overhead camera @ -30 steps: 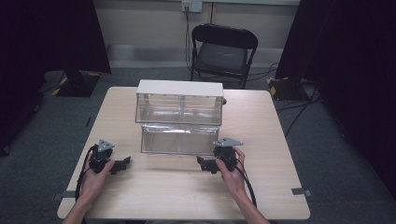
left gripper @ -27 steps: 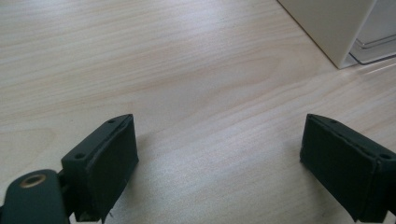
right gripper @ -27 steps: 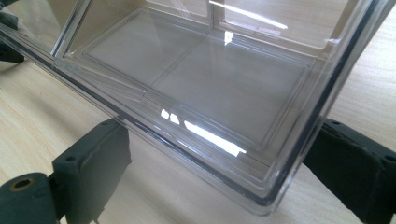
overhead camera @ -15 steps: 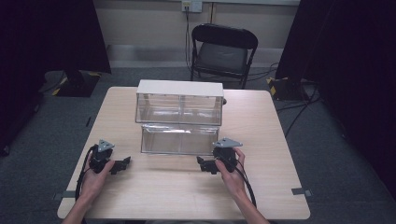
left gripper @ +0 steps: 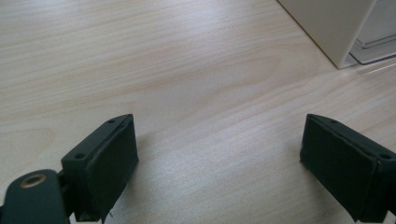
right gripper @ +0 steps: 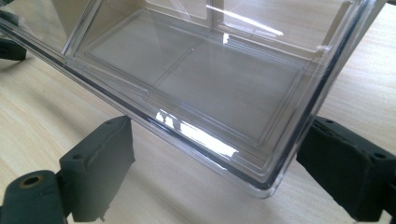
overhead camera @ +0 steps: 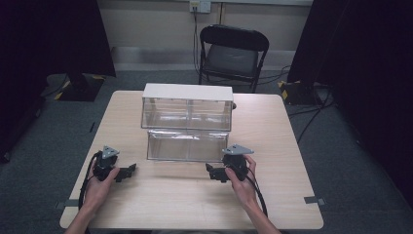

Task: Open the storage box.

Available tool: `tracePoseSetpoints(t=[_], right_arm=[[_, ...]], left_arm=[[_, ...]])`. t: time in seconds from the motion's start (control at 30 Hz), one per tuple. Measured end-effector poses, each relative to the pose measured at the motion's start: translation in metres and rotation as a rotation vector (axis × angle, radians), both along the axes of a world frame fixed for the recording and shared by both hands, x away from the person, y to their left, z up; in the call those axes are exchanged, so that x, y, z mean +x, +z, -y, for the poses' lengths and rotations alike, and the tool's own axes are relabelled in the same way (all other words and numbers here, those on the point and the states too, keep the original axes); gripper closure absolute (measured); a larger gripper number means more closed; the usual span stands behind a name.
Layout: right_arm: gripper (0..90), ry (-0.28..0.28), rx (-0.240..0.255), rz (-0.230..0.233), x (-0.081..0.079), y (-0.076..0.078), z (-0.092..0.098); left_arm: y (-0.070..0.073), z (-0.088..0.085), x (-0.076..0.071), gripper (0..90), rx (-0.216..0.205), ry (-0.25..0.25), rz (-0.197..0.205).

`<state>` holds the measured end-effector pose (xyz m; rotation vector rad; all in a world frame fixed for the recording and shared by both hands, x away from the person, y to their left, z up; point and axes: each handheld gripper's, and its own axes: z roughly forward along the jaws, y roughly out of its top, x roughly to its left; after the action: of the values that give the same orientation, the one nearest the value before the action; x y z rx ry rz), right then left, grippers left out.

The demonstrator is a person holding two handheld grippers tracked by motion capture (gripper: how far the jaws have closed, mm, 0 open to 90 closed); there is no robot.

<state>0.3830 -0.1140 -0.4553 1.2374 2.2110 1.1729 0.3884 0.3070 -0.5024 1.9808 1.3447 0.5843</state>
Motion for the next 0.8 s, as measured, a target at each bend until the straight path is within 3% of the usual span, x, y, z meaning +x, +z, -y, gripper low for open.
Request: tracePoseSetpoints(t=[0.8], right_arm=[[10.3, 0.003, 0.004, 0.014, -0.0022, 0.0026, 0.0005]], left_arm=[[0.0000, 0.0001, 0.0000, 10.6, -0.001, 0.001, 0.000]])
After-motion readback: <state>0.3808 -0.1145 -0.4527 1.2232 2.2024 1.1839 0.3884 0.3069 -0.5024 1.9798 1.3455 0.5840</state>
